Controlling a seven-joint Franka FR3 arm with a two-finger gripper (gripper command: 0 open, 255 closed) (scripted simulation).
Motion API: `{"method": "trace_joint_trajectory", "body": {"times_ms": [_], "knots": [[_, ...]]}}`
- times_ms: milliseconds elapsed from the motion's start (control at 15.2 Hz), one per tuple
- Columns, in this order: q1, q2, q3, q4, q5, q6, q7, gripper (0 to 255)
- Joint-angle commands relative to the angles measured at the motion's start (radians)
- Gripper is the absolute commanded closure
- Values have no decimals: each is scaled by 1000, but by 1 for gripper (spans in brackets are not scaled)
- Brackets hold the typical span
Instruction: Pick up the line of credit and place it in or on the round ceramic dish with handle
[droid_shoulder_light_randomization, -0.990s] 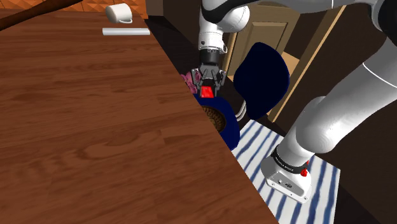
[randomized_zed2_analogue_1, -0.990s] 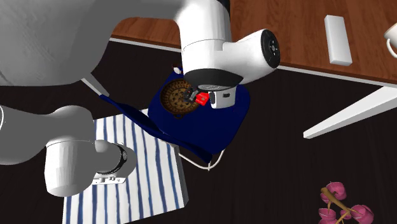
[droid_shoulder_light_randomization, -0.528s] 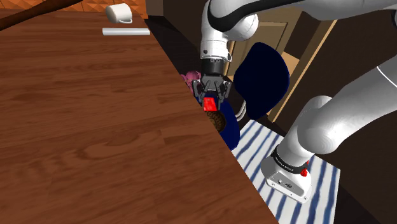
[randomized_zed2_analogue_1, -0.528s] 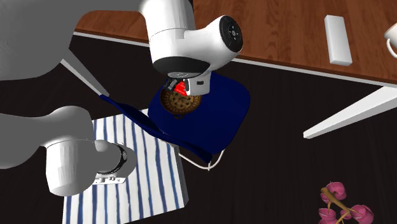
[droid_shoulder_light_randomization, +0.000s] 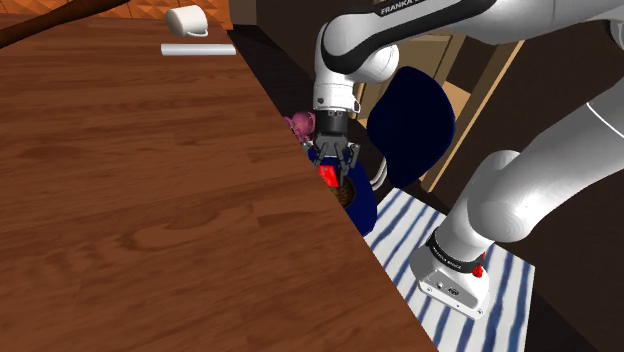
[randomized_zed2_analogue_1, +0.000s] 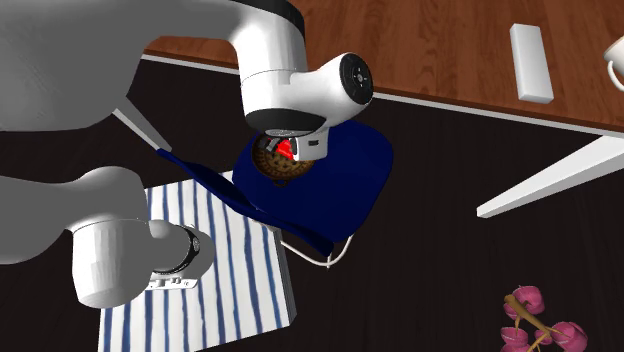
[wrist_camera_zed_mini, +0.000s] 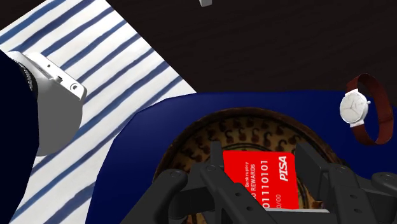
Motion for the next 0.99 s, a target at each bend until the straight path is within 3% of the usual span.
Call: {"method": "trace_joint_trajectory", "body": {"times_ms": [0,264,792,858,924], "knots": [[2,12,4,-17,5,28,-10,255],[4,42,9,-45,14,82,-33,255],[4,44,9,-46,14,85,-34,255],[4,44,9,-46,14,85,-34,0],[4,44,9,-46,14,85,-34,0]]}}
